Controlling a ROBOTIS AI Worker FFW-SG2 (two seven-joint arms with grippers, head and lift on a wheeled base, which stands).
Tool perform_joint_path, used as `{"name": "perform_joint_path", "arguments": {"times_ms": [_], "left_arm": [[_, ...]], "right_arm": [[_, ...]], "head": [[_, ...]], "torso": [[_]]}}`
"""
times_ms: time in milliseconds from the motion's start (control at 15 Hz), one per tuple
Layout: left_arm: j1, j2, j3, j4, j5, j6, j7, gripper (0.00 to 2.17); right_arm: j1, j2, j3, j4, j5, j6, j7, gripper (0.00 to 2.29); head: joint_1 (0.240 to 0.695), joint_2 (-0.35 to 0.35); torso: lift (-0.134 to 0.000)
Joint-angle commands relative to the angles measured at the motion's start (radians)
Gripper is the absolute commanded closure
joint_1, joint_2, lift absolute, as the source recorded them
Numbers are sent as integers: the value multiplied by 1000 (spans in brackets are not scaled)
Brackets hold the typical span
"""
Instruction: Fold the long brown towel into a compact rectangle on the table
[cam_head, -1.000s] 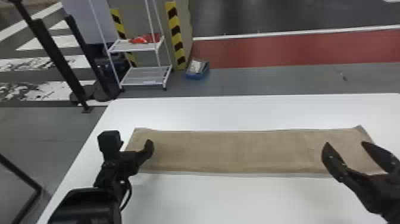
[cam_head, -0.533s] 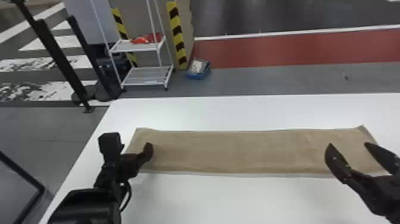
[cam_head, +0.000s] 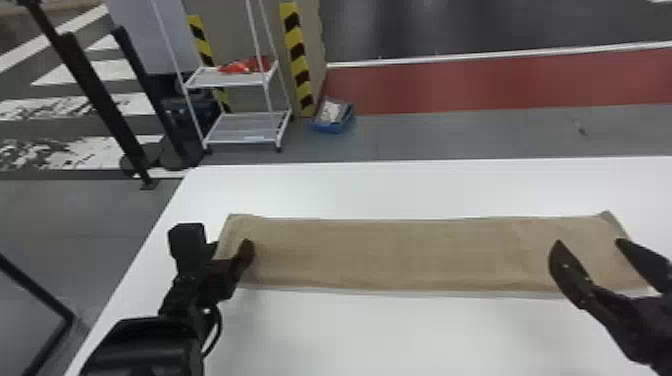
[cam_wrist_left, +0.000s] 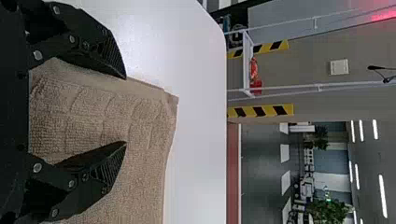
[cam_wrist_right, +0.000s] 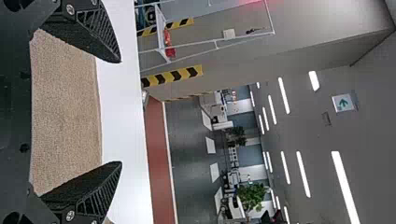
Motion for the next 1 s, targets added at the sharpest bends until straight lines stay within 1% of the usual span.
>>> {"name": "perform_joint_path", "arguments": {"times_ms": [0, 67, 200, 467, 600, 667, 733, 933], "left_arm": [[5, -3, 3, -13, 0, 0, -5, 1163], [7, -4, 6, -16, 0, 0, -1, 1386], [14, -9, 8, -33, 5, 0, 7, 1669], [39, -18, -11, -126, 13, 15, 33, 1686], [41, -36, -17, -192, 13, 98, 38, 1683], [41, -44, -35, -235, 11, 153, 48, 1686], [41, -44, -68, -274, 8, 206, 76, 1683], [24, -46, -224, -363, -13, 325, 159, 1683]], "right_arm": [[0, 1, 0, 1, -1, -2, 0, 110], [0, 1, 0, 1, -2, -5, -2, 110], [0, 1, -3, 0, -9, -8, -3, 110], [5, 1, -9, 0, -30, -26, -3, 110], [8, 0, -20, 0, -42, -38, -3, 110], [8, -2, -28, 0, -50, -48, -5, 110], [8, -3, -35, 0, -59, -54, -3, 110], [-1, -22, -49, 17, -91, -72, -5, 110]], "head": [[695, 188], [695, 186], [695, 187], [695, 180], [695, 172], [695, 167], [695, 159], [695, 106]], "torso": [[-120], [-120], [-120], [-120], [-120], [-120], [-120], [-120]]}}
